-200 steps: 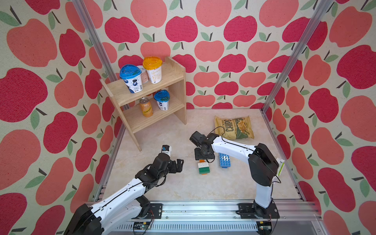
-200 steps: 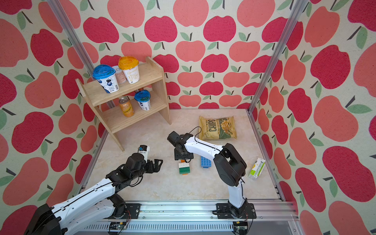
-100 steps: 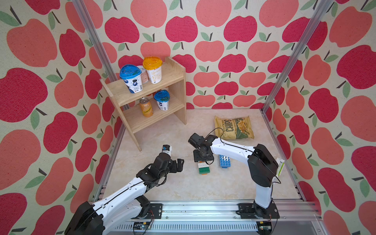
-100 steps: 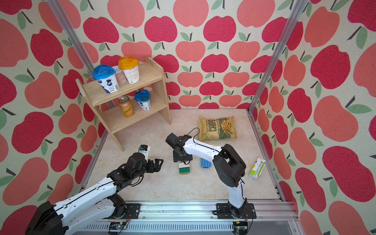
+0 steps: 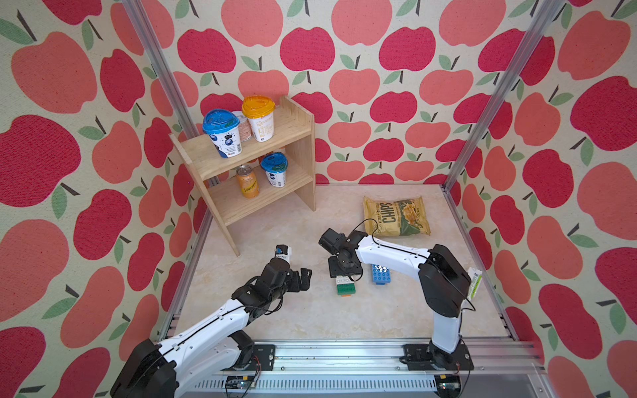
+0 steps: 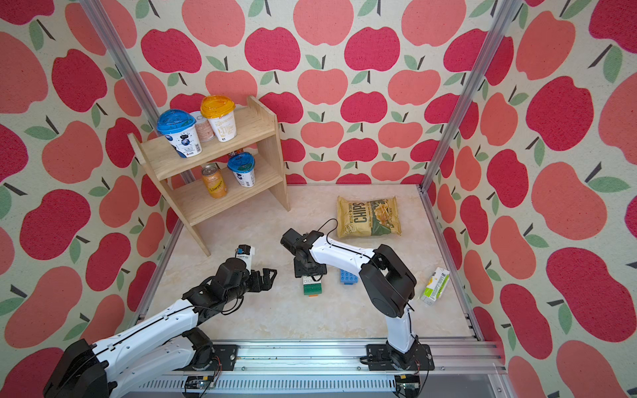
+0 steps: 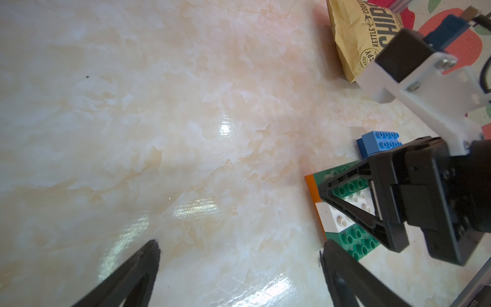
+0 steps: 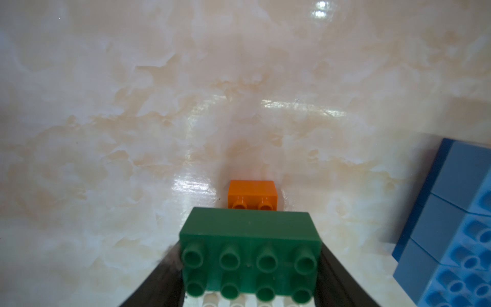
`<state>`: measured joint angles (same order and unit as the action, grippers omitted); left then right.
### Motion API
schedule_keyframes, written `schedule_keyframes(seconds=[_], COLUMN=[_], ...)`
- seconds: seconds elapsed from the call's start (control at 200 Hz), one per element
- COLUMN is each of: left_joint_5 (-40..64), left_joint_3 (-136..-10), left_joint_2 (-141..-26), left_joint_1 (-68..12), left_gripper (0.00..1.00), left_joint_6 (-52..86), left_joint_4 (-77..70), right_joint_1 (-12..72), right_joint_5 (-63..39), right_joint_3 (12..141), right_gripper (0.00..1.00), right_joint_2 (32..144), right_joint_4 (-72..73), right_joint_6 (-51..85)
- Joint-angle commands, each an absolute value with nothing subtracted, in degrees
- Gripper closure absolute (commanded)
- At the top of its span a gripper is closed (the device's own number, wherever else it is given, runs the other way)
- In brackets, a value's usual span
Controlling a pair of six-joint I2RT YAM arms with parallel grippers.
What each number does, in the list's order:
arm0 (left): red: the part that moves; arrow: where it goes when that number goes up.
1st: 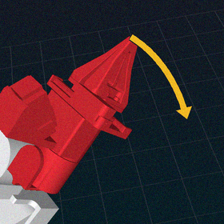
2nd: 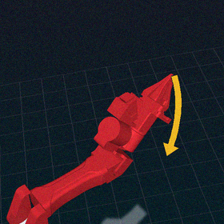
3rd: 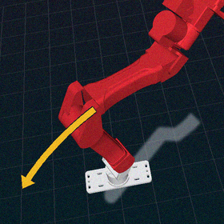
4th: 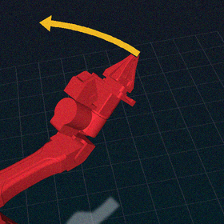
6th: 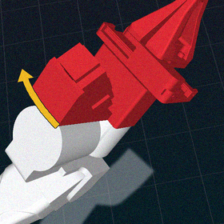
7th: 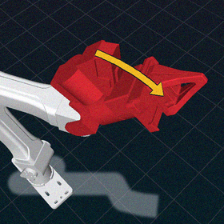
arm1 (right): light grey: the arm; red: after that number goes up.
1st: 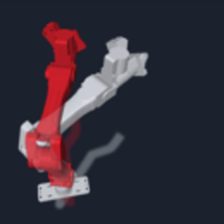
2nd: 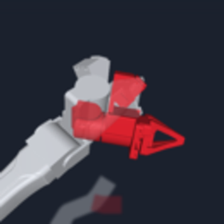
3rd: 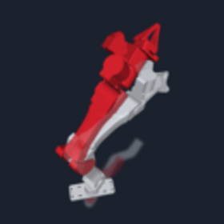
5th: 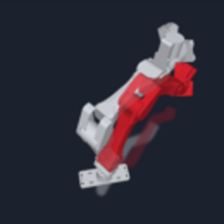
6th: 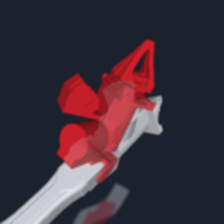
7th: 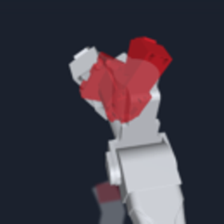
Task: Assemble a rectangle with lego
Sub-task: Assemble the lego brick with the lego brick.
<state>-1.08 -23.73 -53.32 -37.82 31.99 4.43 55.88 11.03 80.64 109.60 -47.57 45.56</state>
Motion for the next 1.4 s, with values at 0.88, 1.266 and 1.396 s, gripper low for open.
schedule_keyframes(seconds=[0.88, 1.266, 1.396], left_joint_5=[-2.8, -2.7, -2.1], left_joint_3=[-26.3, -26.7, -26.6], left_joint_2=[-55.2, -55.6, -55.7], left_joint_1=[-38.3, -38.3, -38.4], left_gripper=[0.03, 0.03, 0.02], left_joint_6=[32.5, 32.6, 31.5], left_joint_4=[5.7, 5.7, 5.0], right_joint_1=[56.2, 56.2, 56.4], right_joint_5=[9.0, 7.8, 8.3], right_joint_3=[76.8, 76.4, 77.4], right_gripper=[0.63, 0.63, 0.63], right_joint_2=[107.8, 107.3, 107.4], right_joint_4=[-46.7, -44.8, -45.5], right_joint_6=[48.8, 48.4, 48.4])
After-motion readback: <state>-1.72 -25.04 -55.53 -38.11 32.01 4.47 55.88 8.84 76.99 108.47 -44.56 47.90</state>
